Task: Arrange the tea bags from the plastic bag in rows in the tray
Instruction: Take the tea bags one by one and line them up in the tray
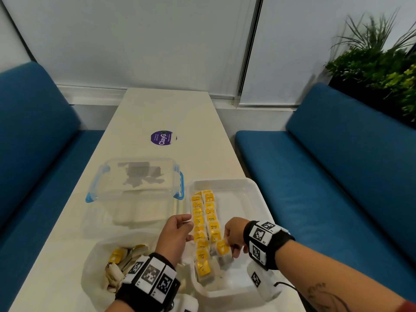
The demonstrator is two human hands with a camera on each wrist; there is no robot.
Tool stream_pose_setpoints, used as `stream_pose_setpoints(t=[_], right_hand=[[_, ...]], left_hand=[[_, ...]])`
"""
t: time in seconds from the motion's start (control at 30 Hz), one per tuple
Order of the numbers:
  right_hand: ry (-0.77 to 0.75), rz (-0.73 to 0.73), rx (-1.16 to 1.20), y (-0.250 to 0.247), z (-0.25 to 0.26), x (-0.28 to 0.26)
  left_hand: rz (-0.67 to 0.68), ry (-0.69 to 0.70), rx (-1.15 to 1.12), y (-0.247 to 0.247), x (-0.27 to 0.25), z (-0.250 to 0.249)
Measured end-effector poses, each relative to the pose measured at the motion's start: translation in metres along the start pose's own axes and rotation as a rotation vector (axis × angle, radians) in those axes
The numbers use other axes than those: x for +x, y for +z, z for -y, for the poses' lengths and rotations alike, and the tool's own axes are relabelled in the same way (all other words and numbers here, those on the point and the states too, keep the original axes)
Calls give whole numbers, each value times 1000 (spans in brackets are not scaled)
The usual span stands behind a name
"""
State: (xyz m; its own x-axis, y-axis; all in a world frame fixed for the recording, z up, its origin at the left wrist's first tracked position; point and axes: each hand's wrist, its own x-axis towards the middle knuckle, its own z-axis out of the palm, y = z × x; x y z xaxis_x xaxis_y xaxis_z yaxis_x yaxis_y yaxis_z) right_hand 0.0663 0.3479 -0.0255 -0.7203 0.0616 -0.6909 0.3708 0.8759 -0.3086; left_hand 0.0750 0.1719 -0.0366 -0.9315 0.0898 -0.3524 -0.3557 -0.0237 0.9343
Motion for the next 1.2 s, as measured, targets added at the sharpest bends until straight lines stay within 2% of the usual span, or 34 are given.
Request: stream_pose_setpoints(t=[0.1,0.23,0.4,0.5,0.6,0.67,0.7,0.8,0.83,0.87,1.0,1.2], right_hand=[[29,-10,12,0,1,9],[134,148,-78,4,8,24],[138,205,-153,8,12,38],[153,165,-61,4,14,35],[29,-6,-45,-11,20,14],[-114,-128,117,-23,27,-5],[-197,-110,199,-26,31,-15],[-350,167,295,-24,48,-42],[-376,207,284,-18,51,-48],[-399,194,266,-12,54,-52],[-503,-37,286,-5,51,-54],[-594,-275,188,-31,40,-66]], left_hand=[[1,-10,1,-1,0,-1],[-7,-31,-7,-3,-2,-1],[-17,-57,-47,-7,-5,-3],[-8,-124,-175,-8,-8,-8],[7,-200,-341,-9,-11,-14],[0,-214,-384,-8,-10,-15],[-4,-214,-392,-7,-9,-16],[-15,-221,-456,0,-5,-18],[-15,-229,-485,2,-6,-19],[-11,-232,-512,5,-6,-20],[28,-245,-502,11,-9,-23],[322,-330,-213,13,-14,-15]])
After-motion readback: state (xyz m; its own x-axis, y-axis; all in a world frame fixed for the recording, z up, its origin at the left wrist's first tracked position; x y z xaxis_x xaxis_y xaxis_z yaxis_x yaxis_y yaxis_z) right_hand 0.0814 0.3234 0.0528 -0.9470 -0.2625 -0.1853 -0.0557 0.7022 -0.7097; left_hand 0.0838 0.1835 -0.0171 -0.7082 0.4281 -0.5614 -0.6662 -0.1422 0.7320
